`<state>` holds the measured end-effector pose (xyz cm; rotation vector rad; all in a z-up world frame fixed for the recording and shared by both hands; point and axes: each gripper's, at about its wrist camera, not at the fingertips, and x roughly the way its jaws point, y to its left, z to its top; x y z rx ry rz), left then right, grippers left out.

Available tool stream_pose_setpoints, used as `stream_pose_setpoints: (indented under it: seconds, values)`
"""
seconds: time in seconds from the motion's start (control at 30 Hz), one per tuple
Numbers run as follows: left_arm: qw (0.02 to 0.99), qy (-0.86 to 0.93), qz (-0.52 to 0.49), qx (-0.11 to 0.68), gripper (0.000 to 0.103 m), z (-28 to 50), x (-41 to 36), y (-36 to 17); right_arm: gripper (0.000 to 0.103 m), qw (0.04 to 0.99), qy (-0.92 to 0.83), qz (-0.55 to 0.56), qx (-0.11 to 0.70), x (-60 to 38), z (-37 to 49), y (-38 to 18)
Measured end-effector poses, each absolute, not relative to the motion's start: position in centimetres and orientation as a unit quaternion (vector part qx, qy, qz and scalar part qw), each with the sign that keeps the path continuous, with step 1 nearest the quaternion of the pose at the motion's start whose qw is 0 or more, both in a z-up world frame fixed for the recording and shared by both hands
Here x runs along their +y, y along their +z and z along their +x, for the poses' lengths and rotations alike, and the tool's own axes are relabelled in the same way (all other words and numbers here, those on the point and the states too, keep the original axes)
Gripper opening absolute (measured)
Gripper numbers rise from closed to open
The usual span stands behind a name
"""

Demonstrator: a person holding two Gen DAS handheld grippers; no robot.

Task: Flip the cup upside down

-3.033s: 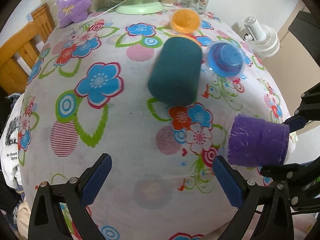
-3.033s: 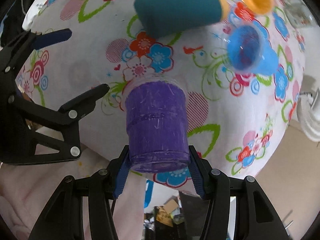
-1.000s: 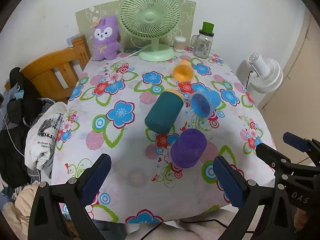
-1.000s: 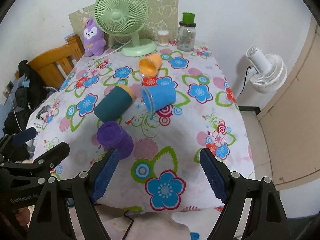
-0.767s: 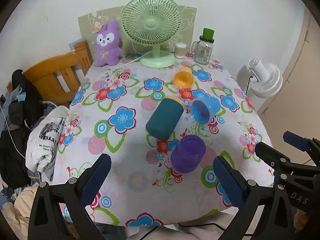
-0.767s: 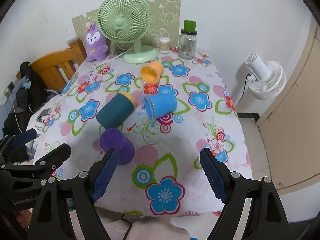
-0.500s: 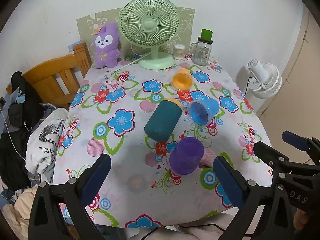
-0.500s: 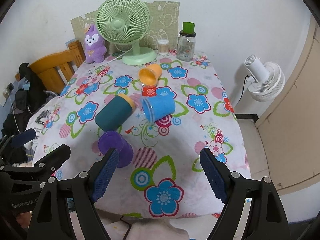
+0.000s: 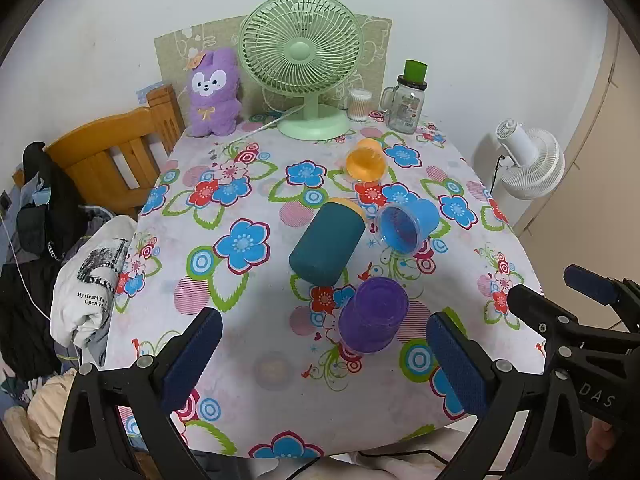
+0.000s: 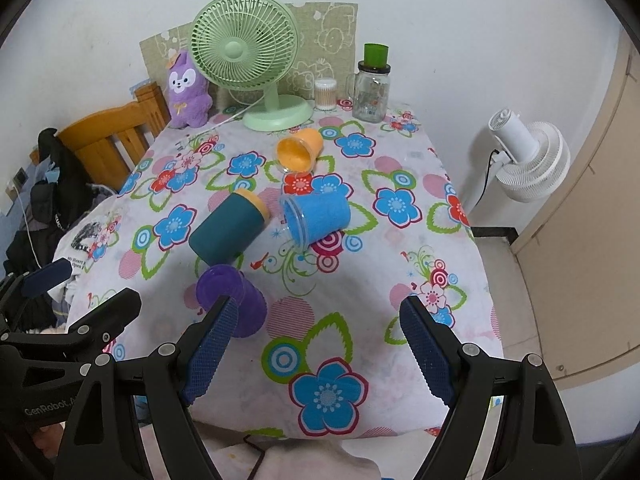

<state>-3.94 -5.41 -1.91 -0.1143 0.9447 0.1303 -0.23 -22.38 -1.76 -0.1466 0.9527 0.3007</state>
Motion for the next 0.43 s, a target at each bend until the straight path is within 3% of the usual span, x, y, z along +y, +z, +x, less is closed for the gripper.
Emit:
stream_pose_setpoints:
  seconds: [0.43]
  values:
    - [0.887,0.062,-0.056,0.455,0.103,-3.89,-5.38,-1.95,0.085,0.875,0.144,-0.07,0.458,-22.41,-0.12,-1.84]
